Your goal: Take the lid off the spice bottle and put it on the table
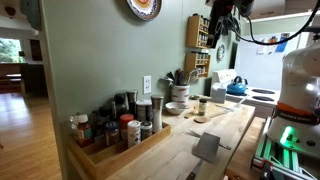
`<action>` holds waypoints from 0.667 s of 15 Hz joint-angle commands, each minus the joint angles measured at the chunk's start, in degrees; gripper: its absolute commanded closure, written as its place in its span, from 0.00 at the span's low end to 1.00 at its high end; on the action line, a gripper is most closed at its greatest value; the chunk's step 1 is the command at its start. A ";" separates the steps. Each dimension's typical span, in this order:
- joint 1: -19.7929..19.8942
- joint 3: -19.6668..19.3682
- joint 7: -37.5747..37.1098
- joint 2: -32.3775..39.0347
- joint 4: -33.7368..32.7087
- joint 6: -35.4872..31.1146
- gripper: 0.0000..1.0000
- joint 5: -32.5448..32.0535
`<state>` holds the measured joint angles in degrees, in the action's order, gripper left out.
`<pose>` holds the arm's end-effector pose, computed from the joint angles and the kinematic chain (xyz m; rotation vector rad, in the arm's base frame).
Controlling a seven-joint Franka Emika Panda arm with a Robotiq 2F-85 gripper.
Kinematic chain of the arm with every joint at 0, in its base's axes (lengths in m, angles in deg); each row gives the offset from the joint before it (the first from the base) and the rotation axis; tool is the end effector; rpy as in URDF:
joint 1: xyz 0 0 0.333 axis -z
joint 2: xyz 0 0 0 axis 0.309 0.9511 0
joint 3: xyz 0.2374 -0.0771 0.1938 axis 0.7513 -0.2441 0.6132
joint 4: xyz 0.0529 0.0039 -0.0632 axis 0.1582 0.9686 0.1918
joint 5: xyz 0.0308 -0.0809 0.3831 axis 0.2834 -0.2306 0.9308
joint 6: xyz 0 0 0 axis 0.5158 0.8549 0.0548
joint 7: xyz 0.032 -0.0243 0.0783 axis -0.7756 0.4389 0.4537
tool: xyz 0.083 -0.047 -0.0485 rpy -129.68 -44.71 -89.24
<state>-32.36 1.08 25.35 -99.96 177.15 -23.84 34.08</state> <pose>0.2708 0.1867 0.5464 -3.0573 -0.3822 -0.2774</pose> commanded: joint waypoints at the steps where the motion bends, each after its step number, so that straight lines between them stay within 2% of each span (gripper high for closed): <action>1: 0.19 0.12 0.09 0.03 -0.17 0.18 0.00 0.09; 9: 0.19 0.12 0.10 0.03 -0.17 0.18 0.00 0.09; 10: 1.78 0.00 -0.39 0.50 0.30 -0.77 0.00 -1.37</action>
<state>-32.35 1.09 25.36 -99.96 177.14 -23.84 34.08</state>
